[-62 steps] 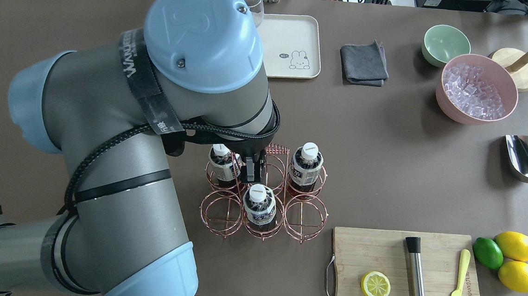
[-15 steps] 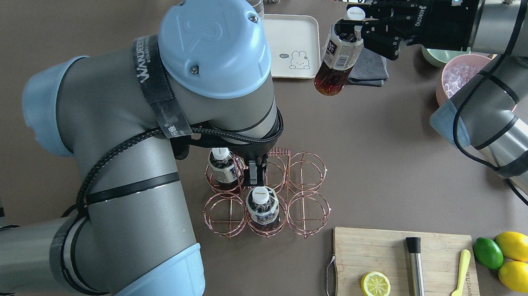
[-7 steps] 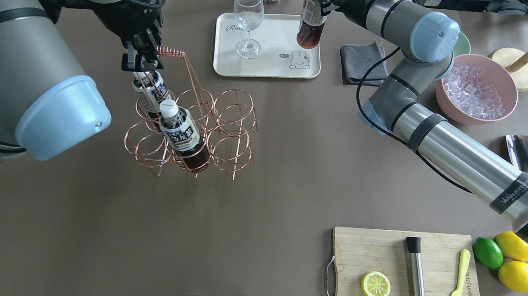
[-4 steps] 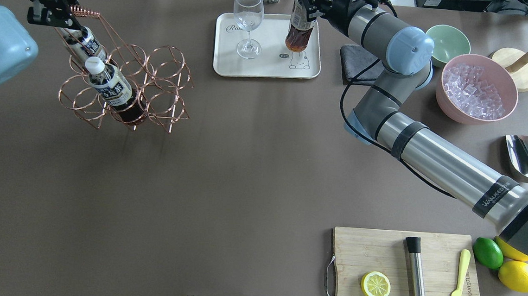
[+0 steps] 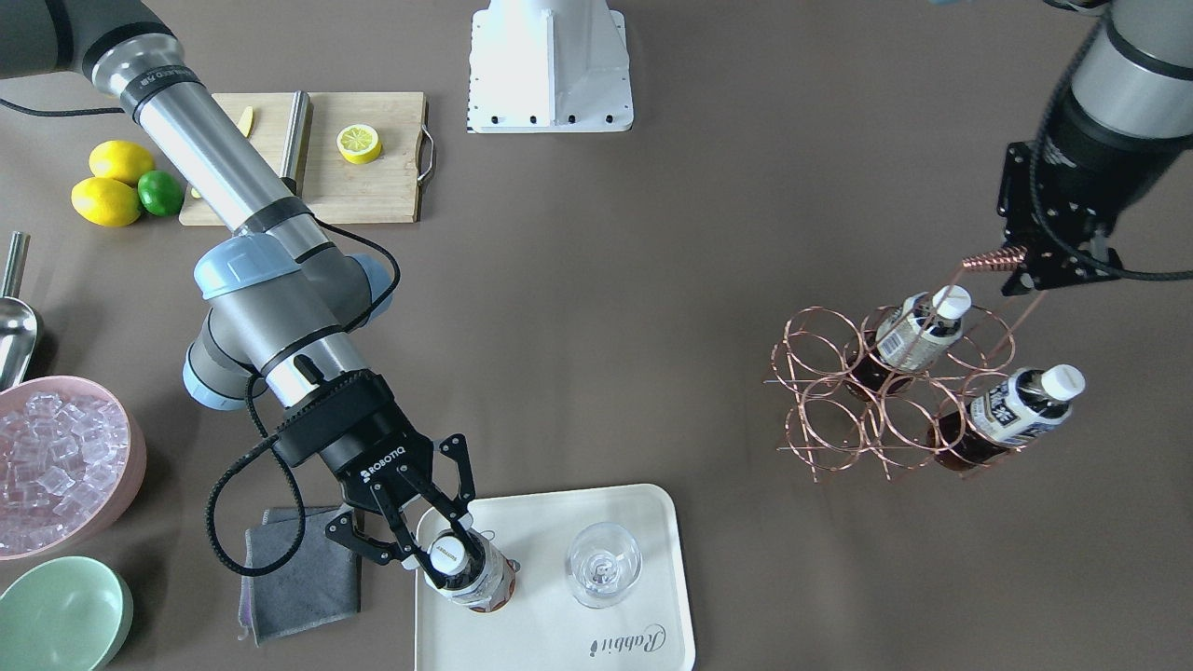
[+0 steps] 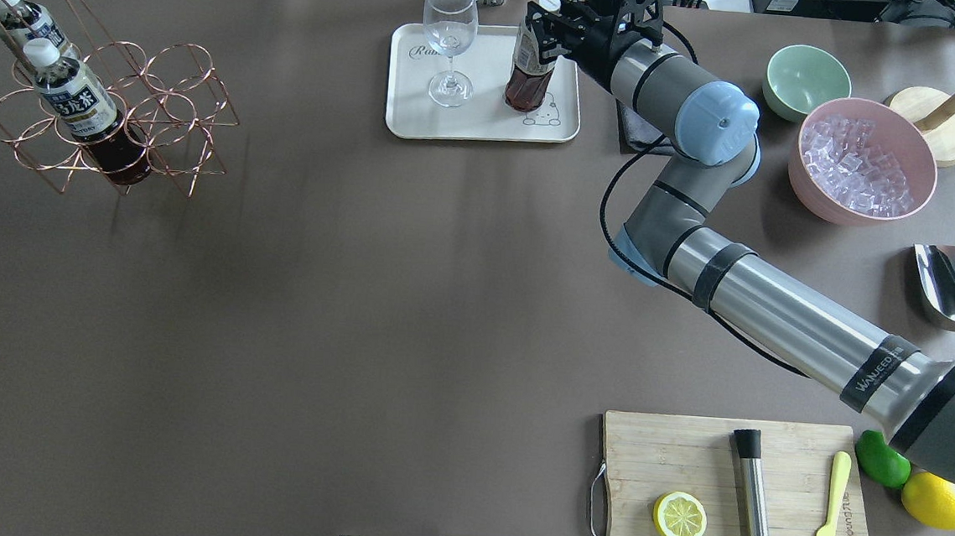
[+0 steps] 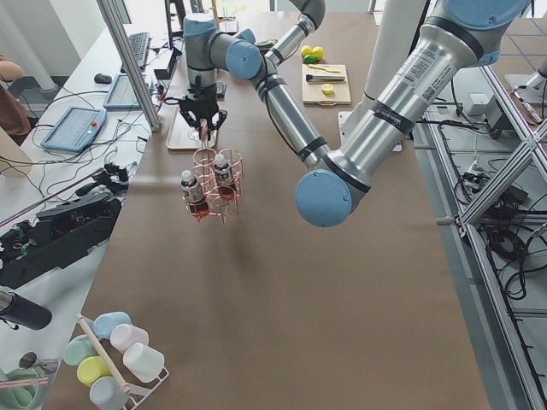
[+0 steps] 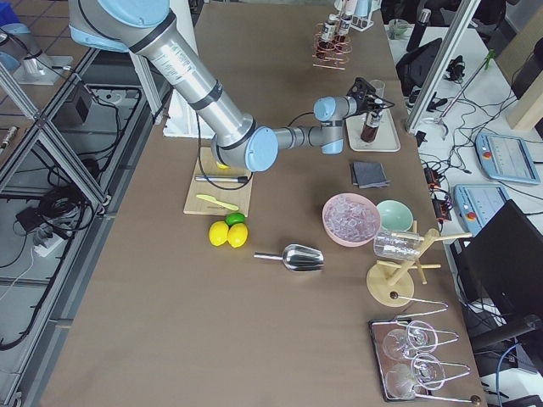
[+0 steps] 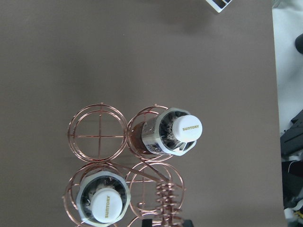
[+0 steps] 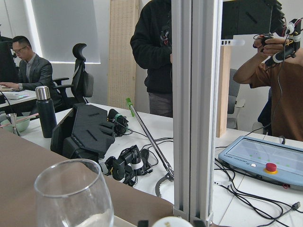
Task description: Take tea from basket to plate
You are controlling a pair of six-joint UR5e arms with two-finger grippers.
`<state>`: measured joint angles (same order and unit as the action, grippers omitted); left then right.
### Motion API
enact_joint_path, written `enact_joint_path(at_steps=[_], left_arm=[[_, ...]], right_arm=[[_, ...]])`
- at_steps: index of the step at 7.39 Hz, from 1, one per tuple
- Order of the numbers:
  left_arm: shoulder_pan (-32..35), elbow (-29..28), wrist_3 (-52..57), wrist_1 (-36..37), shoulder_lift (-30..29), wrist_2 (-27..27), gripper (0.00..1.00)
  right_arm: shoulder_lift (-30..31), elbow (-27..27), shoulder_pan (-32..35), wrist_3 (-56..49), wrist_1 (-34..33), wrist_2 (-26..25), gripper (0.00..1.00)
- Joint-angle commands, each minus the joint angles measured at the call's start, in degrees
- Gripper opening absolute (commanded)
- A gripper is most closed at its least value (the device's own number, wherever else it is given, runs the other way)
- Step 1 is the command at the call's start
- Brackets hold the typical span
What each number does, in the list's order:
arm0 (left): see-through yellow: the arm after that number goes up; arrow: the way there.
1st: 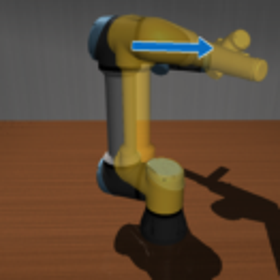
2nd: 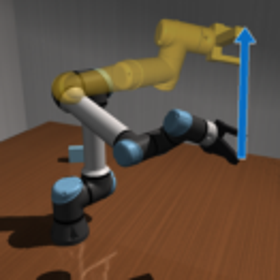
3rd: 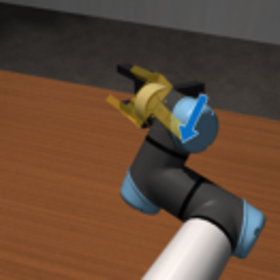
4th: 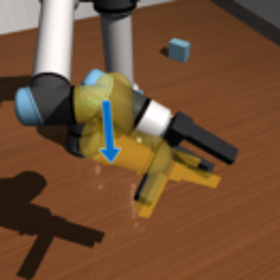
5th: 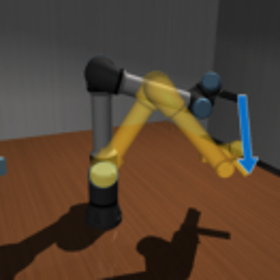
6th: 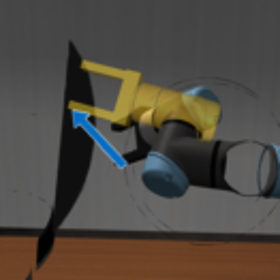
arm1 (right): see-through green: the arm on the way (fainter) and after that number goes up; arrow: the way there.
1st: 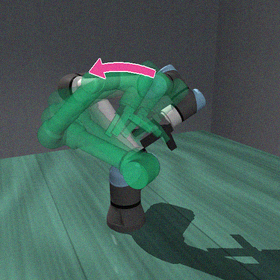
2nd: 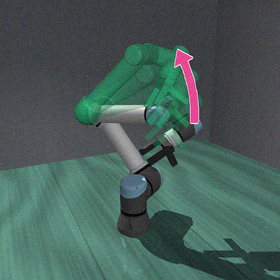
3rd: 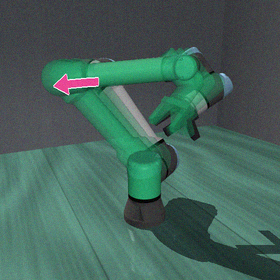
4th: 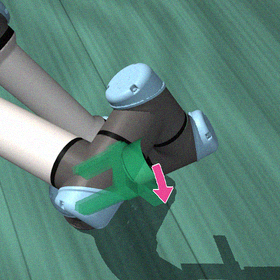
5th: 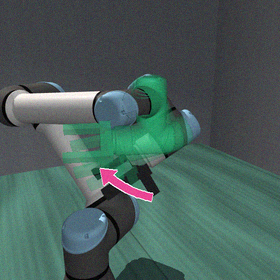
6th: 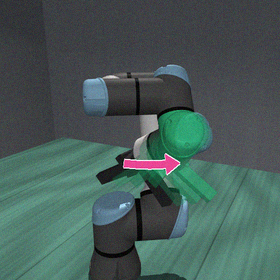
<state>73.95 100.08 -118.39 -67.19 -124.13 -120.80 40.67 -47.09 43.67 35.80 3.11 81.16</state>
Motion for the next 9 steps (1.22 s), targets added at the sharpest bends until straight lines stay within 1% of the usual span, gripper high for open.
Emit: enact_joint_path(at_steps=[1, 2, 3, 4, 5, 6, 7, 9], left_arm=[[5.1, -12.1, 3.6, -9.7, -0.1, 0.0, 0.00], [6.4, -16.0, 6.0, -13.1, -0.1, -0.9, 0.00], [7.3, -20.8, 8.0, -15.7, -1.0, -1.7, 0.00], [8.1, -24.2, 9.5, -18.4, -1.2, -1.7, 0.00], [8.9, -26.7, 11.0, -20.2, -1.2, -1.7, 0.00], [9.6, -27.6, 12.1, -20.8, -1.5, -1.7, 0.00], [10.0, -28.1, 12.8, -20.8, -1.5, -1.7, 0.00], [10.6, -28.3, 13.5, -20.8, -1.5, -1.7, 0.00]], right_arm=[[0.1, -0.2, 0.0, -3.5, 0.1, 0.1, 0.50], [0.1, -0.4, 0.0, -3.6, -0.1, 0.2, 0.99], [0.1, -1.1, 0.4, -3.8, -0.5, 0.5, 1.00], [0.2, -1.9, 1.5, -5.1, -1.8, 2.1, 1.00], [1.1, -6.9, 3.8, -6.7, -6.8, 7.5, 1.00], [3.9, -14.5, 5.6, -7.1, -11.6, 12.1, 1.00], [6.9, -20.6, 6.7, -7.1, -18.2, 16.5, 1.00], [10.0, -26.1, 8.6, -6.9, -28.1, 22.5, 1.00]])
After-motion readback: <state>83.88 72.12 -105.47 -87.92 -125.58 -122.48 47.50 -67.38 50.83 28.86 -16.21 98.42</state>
